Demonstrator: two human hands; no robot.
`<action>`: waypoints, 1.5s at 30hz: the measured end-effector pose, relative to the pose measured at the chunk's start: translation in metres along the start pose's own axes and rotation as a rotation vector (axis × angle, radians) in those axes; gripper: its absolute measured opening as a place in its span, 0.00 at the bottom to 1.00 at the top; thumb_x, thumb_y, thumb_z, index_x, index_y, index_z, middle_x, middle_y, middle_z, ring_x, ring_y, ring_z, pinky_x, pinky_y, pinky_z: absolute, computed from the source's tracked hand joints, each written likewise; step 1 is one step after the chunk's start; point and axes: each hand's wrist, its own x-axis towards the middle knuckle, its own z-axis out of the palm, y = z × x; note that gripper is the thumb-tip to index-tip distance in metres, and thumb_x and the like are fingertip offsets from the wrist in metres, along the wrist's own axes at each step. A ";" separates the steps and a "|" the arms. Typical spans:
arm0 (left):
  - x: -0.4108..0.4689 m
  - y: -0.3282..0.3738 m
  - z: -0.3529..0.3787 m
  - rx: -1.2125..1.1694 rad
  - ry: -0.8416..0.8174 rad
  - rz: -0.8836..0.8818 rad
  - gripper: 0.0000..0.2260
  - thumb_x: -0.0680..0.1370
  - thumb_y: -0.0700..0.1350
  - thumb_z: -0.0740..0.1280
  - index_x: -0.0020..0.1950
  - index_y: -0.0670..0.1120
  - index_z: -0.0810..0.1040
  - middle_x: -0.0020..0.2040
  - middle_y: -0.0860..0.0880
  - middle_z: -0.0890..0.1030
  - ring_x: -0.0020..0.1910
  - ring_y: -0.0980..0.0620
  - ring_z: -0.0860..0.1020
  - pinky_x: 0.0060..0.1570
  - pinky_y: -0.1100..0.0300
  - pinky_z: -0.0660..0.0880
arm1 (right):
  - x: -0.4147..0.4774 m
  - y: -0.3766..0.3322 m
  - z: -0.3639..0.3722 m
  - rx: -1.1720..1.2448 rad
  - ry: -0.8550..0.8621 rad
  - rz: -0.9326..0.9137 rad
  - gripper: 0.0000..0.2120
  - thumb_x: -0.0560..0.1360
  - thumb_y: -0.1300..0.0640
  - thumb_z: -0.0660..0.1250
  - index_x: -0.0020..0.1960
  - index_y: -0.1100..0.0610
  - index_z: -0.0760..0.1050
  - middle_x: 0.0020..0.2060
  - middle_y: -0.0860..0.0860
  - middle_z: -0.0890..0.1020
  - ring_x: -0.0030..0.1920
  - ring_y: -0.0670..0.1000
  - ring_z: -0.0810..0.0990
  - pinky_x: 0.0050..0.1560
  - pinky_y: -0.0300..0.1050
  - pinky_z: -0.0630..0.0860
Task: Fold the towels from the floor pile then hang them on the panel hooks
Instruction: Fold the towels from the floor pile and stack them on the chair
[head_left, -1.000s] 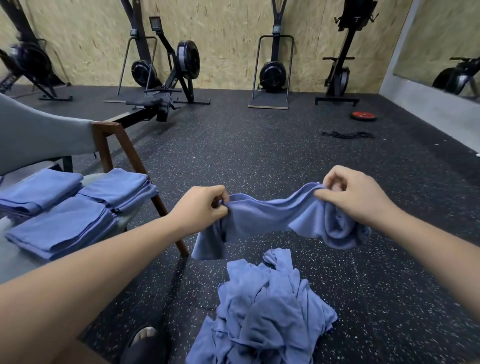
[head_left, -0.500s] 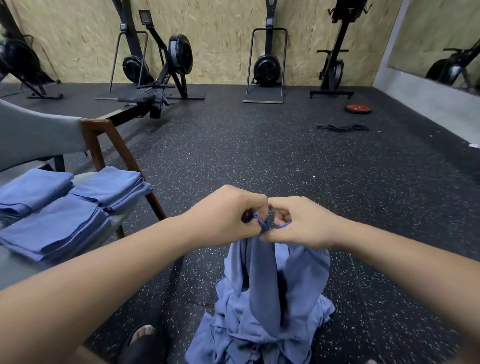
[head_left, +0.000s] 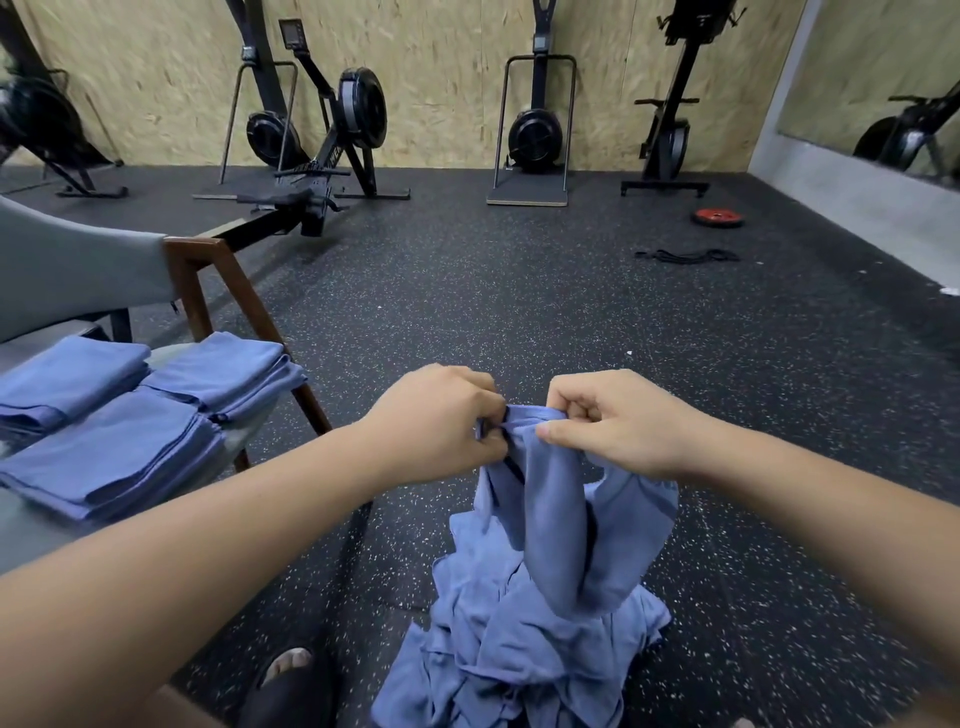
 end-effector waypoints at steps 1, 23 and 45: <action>0.001 -0.004 -0.001 0.017 0.019 -0.012 0.12 0.73 0.57 0.62 0.39 0.50 0.79 0.39 0.53 0.76 0.42 0.48 0.78 0.42 0.52 0.77 | 0.000 0.001 -0.002 -0.016 0.015 0.004 0.12 0.80 0.51 0.74 0.41 0.51 0.76 0.29 0.49 0.77 0.31 0.43 0.71 0.36 0.43 0.68; -0.016 -0.059 -0.013 -0.209 -0.061 -0.170 0.03 0.77 0.46 0.74 0.45 0.53 0.88 0.37 0.60 0.85 0.39 0.61 0.82 0.43 0.65 0.75 | -0.003 0.054 -0.025 -0.076 0.103 0.178 0.11 0.79 0.53 0.73 0.40 0.53 0.77 0.29 0.50 0.82 0.29 0.45 0.75 0.37 0.46 0.72; -0.022 -0.068 -0.022 -0.638 0.112 -0.355 0.05 0.80 0.52 0.76 0.46 0.54 0.88 0.39 0.49 0.87 0.36 0.52 0.78 0.40 0.50 0.77 | 0.001 0.081 -0.023 -0.117 0.110 0.211 0.13 0.81 0.49 0.71 0.40 0.52 0.75 0.28 0.43 0.76 0.30 0.42 0.70 0.40 0.48 0.70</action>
